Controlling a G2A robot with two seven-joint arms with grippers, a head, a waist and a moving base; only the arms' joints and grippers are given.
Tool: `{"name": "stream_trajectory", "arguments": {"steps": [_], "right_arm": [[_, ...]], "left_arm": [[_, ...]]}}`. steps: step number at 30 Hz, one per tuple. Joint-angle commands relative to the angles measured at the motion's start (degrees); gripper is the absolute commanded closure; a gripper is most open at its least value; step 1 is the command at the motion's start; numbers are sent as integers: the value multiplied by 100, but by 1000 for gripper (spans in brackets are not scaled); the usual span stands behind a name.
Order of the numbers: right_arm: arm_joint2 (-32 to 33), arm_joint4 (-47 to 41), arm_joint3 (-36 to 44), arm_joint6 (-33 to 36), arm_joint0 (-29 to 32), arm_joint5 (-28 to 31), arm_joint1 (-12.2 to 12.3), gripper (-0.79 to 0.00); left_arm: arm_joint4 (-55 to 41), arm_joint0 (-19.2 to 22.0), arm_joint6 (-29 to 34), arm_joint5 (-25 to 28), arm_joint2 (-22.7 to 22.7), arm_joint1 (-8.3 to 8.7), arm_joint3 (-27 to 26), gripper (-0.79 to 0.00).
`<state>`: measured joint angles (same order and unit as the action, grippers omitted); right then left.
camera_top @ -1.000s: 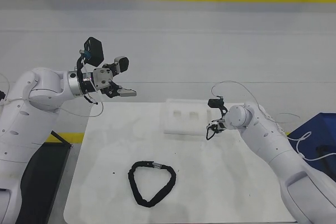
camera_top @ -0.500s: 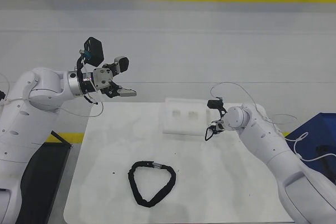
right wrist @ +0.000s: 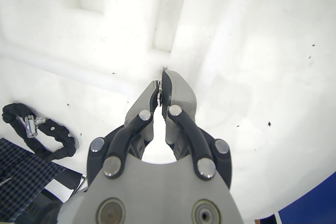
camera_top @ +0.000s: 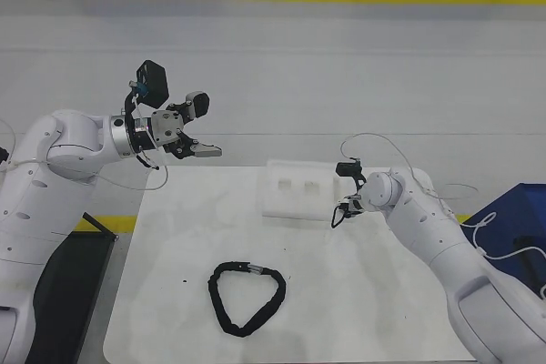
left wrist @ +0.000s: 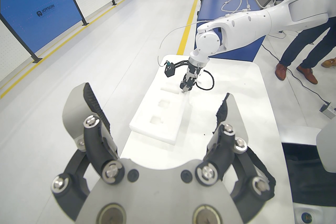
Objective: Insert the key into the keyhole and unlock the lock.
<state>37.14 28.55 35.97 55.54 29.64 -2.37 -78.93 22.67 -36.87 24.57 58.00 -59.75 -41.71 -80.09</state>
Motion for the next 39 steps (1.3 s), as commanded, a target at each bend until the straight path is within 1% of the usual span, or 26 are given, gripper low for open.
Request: {"name": "stream_trajectory", "arguments": {"steps": [1, 8, 13, 18, 23, 26, 28, 31, 33, 37, 39], "right_arm": [[1, 26, -40, -21, -19, -10, -17, 0], [1, 156, -76, 51, -97, -17, -61, 0], [25, 234, 22, 416, -142, 52, -47, 0], [159, 256, 218, 674, -154, 78, 26, 0], [432, 140, 555, 929, -65, 168, 167, 0], [705, -140, 780, 1173, 72, 363, 286, 0], [980, -615, 924, 1362, 225, 565, 364, 0], [1355, -1099, 1097, 1626, 418, 800, 496, 0], [1574, -1285, 1274, 1787, 536, 900, 589, 0], [2080, -1926, 1805, 2222, 867, 1063, 767, 0], [2311, -2113, 2059, 2423, 1016, 1067, 858, 0]], "left_arm": [[0, 0, 0, 0, 0, 0, 0, -785], [0, 0, 0, 0, 0, 0, 0, -785], [0, 0, 0, 0, 0, 0, 0, -785], [0, 0, 0, 0, 0, 0, 0, -785], [0, 0, 0, 0, 0, 0, 0, -785], [0, 0, 0, 0, 0, 0, 0, -785], [0, 0, 0, 0, 0, 0, 0, -785], [0, 0, 0, 0, 0, 0, 0, -785], [0, 0, 0, 0, 0, 0, 0, -785], [0, 0, 0, 0, 0, 0, 0, -785], [0, 0, 0, 0, 0, 0, 0, -785]]}}
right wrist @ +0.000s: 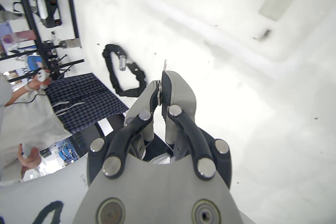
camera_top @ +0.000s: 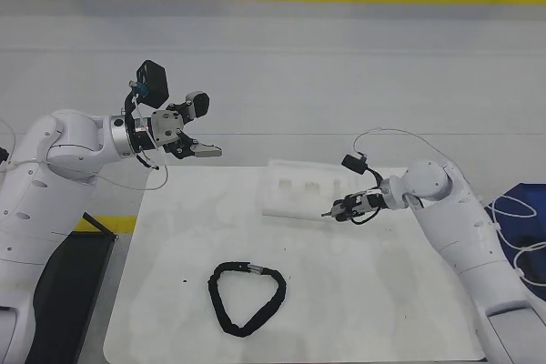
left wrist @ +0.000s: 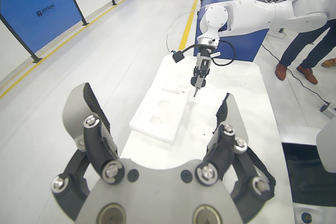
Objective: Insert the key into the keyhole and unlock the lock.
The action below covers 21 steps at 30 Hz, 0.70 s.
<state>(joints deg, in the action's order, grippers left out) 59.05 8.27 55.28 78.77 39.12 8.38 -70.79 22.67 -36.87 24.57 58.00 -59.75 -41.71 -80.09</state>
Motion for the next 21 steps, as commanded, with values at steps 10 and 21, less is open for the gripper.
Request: {"name": "stream_trajectory", "arguments": {"steps": [10, 21], "right_arm": [[922, -1343, 1395, 923, 632, -145, 314, 0], [1233, -2614, 2017, 923, 957, -540, 713, 0]], "left_arm": [[0, 0, 0, 0, 0, 0, 0, -785], [0, 0, 0, 0, 0, 0, 0, -785]]}}
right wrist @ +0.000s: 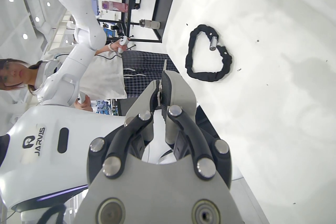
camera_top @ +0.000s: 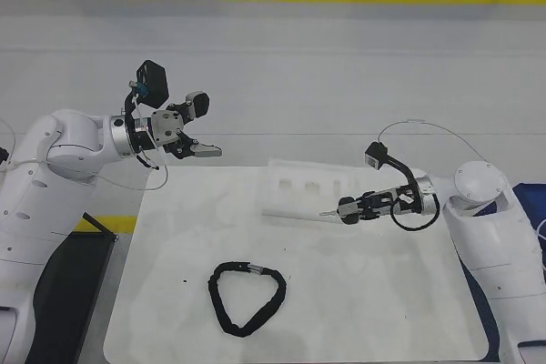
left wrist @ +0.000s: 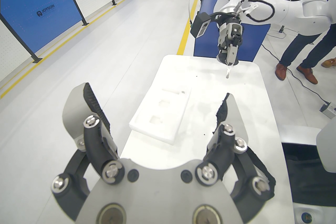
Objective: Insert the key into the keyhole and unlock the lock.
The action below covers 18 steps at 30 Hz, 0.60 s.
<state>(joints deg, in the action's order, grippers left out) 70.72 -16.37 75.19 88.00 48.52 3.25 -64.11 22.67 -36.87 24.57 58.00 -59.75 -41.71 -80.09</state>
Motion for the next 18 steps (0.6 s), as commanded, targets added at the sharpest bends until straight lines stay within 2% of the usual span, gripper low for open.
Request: {"name": "stream_trajectory", "arguments": {"steps": [1, 10, 18], "right_arm": [[126, -234, 67, 0, 34, -54, 93, 0], [658, -775, 398, 0, 233, -166, 428, 0], [812, -878, 363, -2, 262, 6, 506, 0]], "left_arm": [[0, 0, 0, 0, 0, 0, 0, -785], [0, 0, 0, 0, 0, 0, 0, -785], [0, 0, 0, 0, 0, 0, 0, -785]]}}
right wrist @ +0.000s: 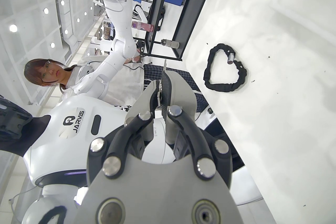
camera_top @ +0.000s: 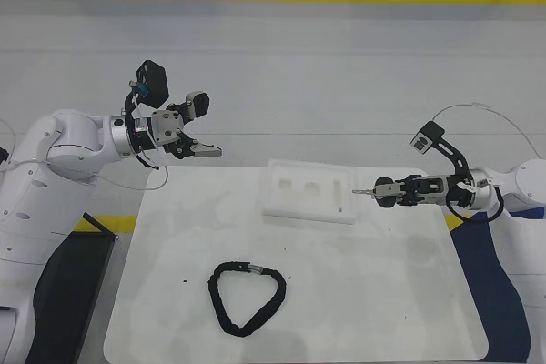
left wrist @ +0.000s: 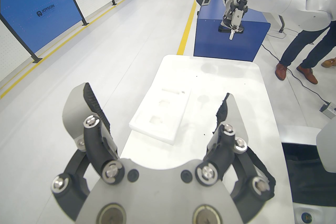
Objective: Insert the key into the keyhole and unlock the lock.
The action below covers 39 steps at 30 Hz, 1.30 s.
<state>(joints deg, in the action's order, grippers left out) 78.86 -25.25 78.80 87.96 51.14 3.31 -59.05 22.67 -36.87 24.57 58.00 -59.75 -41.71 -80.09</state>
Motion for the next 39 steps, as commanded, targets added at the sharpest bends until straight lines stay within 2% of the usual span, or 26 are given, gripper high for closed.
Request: {"name": "stream_trajectory", "arguments": {"steps": [1, 15, 20, 22, 29, 35, 39], "right_arm": [[-2, 10, 2, 2, 0, 0, 0, 0], [-2, 10, 2, 2, 0, 0, 0, 0], [-2, 10, 2, 2, 0, 0, 0, 0], [-2, 10, 2, 2, 0, 0, 0, 0], [-2, 10, 2, 2, 0, 0, 0, 0], [-2, 10, 2, 2, 0, 0, 0, 0], [-2, 10, 2, 2, 0, 0, 0, 0]], "left_arm": [[0, 0, 0, 0, 0, 0, 0, -785], [0, 0, 0, 0, 0, 0, 0, -785], [197, -244, -177, -194, 28, -23, -155, -785], [401, -297, -28, -182, 118, -35, -209, -785], [753, -474, -113, 0, 626, -162, -189, -785], [1256, -476, -725, 0, 1203, -384, 244, -785], [1693, -393, -1038, 0, 1765, -530, 476, -785]]}}
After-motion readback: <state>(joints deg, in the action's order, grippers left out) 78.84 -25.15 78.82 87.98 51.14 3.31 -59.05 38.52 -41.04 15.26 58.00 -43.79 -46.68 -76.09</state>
